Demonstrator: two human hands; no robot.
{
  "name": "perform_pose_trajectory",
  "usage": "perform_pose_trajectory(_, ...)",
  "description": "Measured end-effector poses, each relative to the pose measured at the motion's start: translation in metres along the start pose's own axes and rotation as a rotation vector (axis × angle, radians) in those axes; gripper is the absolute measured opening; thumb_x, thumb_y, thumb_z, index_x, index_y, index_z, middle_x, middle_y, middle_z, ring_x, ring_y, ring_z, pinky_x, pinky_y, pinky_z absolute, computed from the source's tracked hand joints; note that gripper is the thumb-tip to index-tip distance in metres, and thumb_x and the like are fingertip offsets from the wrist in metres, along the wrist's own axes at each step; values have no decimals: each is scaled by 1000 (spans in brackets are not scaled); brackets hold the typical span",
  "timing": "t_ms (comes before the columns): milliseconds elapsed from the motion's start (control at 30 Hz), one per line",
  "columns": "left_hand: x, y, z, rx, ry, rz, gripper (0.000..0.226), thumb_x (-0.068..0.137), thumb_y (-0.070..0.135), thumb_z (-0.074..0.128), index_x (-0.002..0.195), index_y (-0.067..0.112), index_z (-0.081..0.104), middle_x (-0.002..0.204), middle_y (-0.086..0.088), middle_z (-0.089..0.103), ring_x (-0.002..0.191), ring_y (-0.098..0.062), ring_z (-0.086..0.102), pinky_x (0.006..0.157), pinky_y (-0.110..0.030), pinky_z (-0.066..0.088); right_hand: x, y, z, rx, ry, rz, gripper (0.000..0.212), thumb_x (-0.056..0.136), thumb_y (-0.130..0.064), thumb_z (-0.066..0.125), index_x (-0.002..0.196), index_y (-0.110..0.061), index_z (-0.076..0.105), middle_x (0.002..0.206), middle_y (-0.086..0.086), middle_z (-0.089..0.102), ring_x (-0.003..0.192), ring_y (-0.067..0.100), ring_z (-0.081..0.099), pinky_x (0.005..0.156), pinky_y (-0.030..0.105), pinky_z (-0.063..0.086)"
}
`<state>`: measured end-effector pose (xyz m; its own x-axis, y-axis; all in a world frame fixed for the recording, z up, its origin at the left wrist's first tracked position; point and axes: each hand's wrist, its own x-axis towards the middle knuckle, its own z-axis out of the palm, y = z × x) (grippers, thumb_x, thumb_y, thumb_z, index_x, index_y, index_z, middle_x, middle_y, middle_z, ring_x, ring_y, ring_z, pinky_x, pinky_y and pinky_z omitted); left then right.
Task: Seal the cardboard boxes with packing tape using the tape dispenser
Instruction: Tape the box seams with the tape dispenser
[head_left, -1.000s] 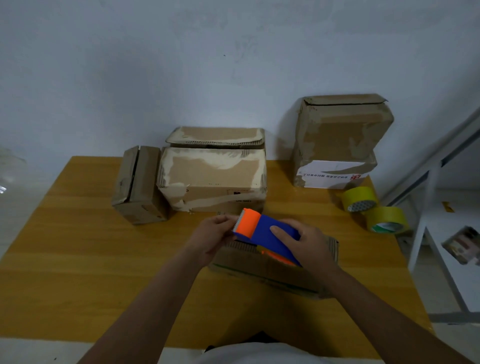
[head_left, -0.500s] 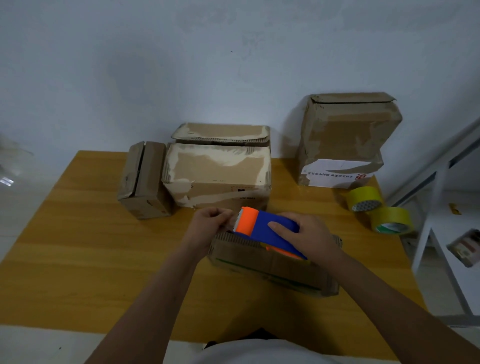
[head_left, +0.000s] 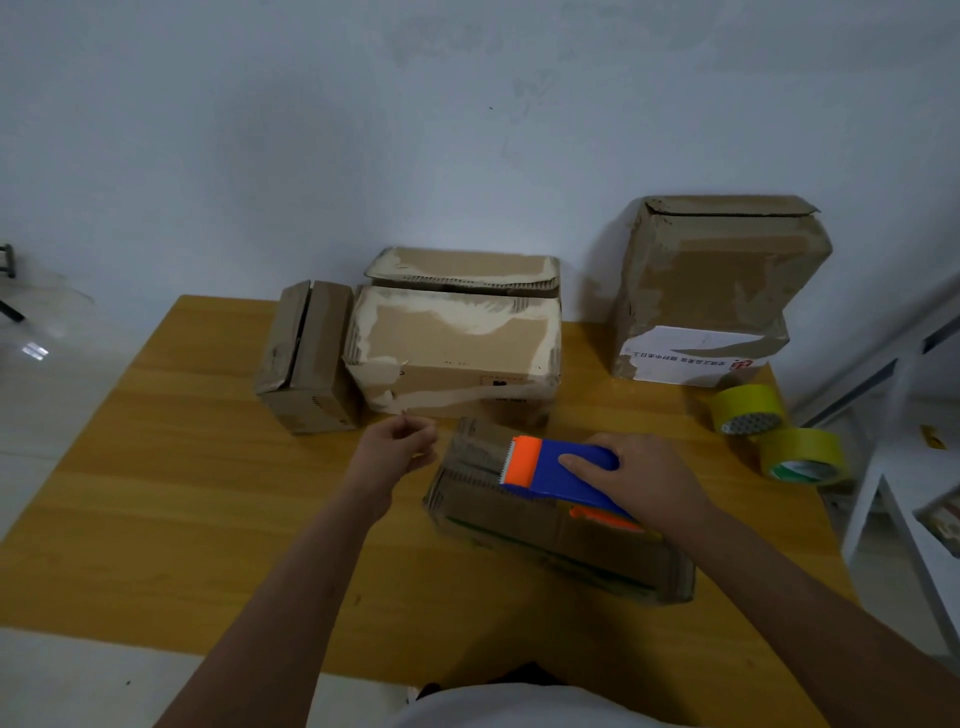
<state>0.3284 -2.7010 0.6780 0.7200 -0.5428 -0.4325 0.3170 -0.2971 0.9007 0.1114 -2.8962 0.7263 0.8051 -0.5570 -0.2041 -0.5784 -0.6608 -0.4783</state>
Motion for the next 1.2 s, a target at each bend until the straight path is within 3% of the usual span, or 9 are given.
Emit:
perform_pose_trajectory(233,8,-23,7,162,163,192,10,92,16,66,89,24,71,80,6,68,71,-3,63,66,-21,51,7,-14,10,-99,-49,31,43,94,-60,44,102,-23,64,88,-2,64,76,8,57,64,21,43)
perform_pose_trajectory(433,13,-36,3,177,199,257,22,91,16,67,80,34,70,78,5,67,69,-5,61,70,-32,53,10,-18,15,-147,-49,56,43,93,-62,41,102,-25,61,83,-4,60,76,9,57,68,25,48)
perform_pose_trajectory(600,23,-37,-11,99,175,236,13,91,13,68,85,25,72,79,4,69,70,-2,61,67,-20,53,8,-18,15,-128,-69,38,40,92,-64,42,105,-30,57,83,-7,59,73,5,56,65,23,48)
perform_pose_trajectory(800,29,-48,-13,16,138,207,10,91,10,67,88,18,72,82,7,69,73,-3,62,67,-17,54,16,-21,11,-144,-86,21,40,91,-65,42,106,-31,58,84,-9,59,70,2,53,57,19,39)
perform_pose_trajectory(1100,39,-67,-14,8,149,84,5,92,17,67,92,17,72,86,7,70,70,0,62,64,-16,52,27,-32,24,-266,-79,38,43,93,-63,40,102,-25,58,80,-4,55,74,12,54,66,26,44)
perform_pose_trajectory(1200,44,-72,-10,-19,130,2,5,93,19,66,95,18,70,89,5,69,77,-7,63,71,-22,50,30,-32,27,-291,-80,42,43,93,-64,39,101,-25,56,76,-6,51,72,11,53,64,26,42)
